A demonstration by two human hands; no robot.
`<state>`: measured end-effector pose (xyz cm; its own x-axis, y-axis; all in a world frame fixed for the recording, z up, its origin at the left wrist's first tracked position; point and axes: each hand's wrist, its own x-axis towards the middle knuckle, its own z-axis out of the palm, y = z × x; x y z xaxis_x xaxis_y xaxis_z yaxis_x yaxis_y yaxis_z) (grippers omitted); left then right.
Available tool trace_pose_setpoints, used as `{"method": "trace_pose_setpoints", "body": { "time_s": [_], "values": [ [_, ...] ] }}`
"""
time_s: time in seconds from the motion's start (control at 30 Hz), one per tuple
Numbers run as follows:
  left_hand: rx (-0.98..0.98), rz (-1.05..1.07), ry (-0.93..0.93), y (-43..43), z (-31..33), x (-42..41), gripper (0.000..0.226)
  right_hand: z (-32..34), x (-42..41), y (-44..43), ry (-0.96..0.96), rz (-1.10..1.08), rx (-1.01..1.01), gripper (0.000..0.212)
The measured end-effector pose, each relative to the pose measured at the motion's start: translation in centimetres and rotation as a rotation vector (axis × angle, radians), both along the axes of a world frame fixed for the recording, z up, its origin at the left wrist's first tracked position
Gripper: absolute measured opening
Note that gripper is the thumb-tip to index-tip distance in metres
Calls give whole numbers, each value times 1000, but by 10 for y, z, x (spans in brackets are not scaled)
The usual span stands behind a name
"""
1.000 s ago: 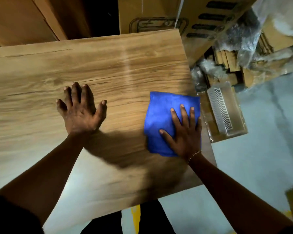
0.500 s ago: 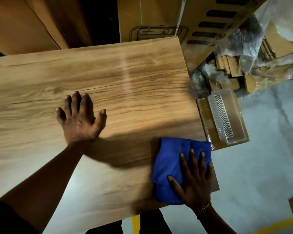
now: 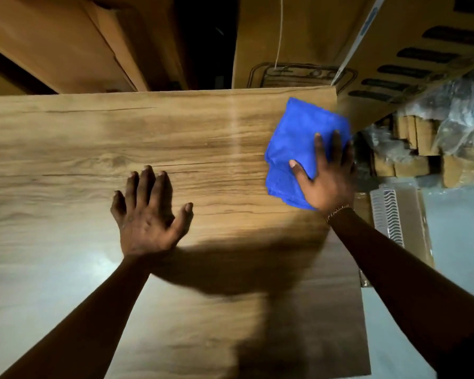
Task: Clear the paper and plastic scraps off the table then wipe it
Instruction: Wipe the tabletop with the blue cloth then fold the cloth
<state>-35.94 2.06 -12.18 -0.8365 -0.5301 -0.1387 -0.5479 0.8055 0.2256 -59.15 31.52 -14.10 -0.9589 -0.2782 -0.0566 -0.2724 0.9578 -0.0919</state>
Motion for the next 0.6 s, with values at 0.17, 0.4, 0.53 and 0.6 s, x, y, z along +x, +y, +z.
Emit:
{"method": "trace_pose_setpoints", "body": {
  "time_s": [0.17, 0.4, 0.53, 0.6],
  "values": [
    [-24, 10, 6, -2, -5, 1, 89, -2, -76, -53, -14, -60, -21, 89],
    [-32, 10, 13, -3, -6, 1, 89, 7, -146, -100, -116, -86, -73, 88],
    [-25, 6, 20, -2, -5, 2, 89, 13, -138, -97, -127, -42, -96, 80],
    [-20, 3, 28, -2, -4, 2, 89, 14, -125, -87, -115, -7, -103, 82]
  ]
}}
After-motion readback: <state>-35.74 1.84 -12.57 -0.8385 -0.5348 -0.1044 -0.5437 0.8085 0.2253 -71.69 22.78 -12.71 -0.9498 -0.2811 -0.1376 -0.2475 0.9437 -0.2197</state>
